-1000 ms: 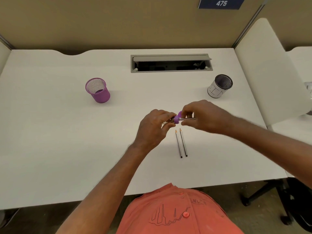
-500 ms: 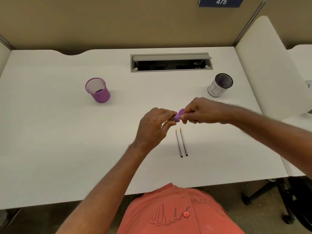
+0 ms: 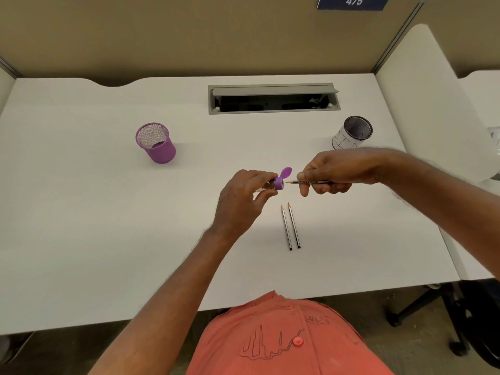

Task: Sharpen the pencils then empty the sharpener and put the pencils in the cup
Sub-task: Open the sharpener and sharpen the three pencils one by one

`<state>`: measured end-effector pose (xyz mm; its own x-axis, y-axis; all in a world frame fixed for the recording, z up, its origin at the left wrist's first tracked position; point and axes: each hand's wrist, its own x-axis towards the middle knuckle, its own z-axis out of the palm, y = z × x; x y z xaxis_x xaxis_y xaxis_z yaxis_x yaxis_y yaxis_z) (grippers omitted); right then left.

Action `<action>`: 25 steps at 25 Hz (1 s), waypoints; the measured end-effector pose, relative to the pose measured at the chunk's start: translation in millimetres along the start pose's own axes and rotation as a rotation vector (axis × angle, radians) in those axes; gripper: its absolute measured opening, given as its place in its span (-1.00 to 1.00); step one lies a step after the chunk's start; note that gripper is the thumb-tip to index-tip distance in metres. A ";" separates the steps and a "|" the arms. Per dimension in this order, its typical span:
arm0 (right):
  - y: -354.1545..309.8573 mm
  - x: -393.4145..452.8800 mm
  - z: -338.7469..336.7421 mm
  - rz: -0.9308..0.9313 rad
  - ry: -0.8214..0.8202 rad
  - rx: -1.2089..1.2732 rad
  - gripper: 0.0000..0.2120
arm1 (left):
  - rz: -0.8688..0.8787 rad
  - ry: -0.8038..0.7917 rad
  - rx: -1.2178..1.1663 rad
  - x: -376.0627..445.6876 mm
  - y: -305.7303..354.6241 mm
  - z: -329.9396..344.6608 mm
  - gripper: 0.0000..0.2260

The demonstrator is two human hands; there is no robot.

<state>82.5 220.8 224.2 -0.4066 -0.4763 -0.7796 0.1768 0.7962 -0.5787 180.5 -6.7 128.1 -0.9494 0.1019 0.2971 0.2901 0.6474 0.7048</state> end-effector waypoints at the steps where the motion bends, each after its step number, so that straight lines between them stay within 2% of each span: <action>1: 1.8 -2.3 -0.2 -0.006 0.022 0.015 -0.61 | -0.020 0.002 -0.021 0.2 -2.6 0.2 -0.72; 5: 13.0 -3.3 16.0 -0.069 0.167 0.155 -0.68 | -0.082 0.028 -0.128 -0.5 -11.4 2.4 -0.74; 10: 32.4 29.4 74.8 -0.109 0.455 0.552 -0.80 | -0.142 0.070 -0.201 -3.4 -18.7 4.7 -0.73; 13: 47.7 60.7 110.6 -0.102 0.621 0.660 -0.83 | -0.144 0.073 -0.206 -5.5 -24.0 3.9 -0.73; 17: 64.6 99.5 139.2 -0.016 0.834 0.348 -0.86 | -0.145 0.073 -0.204 -9.5 -27.3 3.3 -0.73; 25: 80.0 134.6 163.8 0.071 0.892 0.071 -0.88 | -0.150 0.074 -0.198 -21.2 -32.1 1.2 -0.72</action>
<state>188.7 159.3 33.8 -0.9327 0.0635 -0.3551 0.2709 0.7735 -0.5731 191.2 -28.7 98.4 -0.9744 -0.0442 0.2206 0.1714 0.4895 0.8550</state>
